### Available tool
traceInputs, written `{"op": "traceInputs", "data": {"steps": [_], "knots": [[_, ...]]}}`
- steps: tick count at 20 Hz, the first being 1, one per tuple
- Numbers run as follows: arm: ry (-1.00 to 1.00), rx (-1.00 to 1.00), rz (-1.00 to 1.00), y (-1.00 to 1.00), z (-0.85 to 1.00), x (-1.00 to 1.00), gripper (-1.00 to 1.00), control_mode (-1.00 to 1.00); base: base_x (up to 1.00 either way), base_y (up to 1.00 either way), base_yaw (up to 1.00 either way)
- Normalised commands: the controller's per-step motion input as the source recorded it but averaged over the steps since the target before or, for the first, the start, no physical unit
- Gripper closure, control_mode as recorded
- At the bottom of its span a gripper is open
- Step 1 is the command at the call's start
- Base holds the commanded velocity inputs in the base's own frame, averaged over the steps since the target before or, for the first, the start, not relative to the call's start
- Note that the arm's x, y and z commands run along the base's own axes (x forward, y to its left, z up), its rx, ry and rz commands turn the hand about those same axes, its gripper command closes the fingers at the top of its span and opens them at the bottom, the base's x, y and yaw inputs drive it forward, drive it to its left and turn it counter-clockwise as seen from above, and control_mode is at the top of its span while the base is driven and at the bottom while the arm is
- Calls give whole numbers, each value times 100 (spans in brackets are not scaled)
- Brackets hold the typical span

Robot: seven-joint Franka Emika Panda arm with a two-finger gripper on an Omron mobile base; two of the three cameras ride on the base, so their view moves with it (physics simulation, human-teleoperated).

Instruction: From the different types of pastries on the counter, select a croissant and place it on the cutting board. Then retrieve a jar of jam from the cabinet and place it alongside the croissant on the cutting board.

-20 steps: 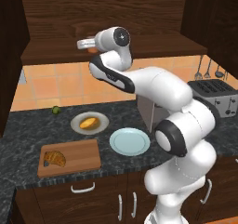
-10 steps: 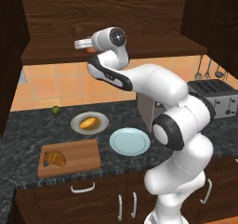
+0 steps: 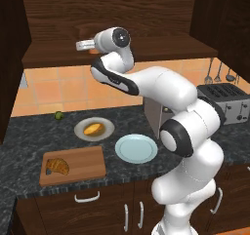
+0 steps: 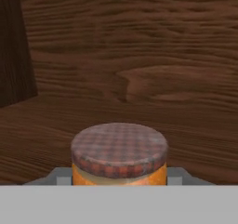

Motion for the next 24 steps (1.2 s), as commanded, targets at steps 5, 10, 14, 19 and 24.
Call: {"op": "traceInputs", "data": {"steps": [5,10,14,19,24], "knots": [[0,1,-1,-21,34,-41,100,-100,0,0,0],[-2,0,-1,-6,35,-74,100,-100,0,0,0],[-5,0,0,0,-1,-100,100,-100,0,0,0],[-1,0,0,0,-19,-100,100,-100,0,0,0],[0,0,0,-1,-39,-100,100,-100,0,0,0]]}}
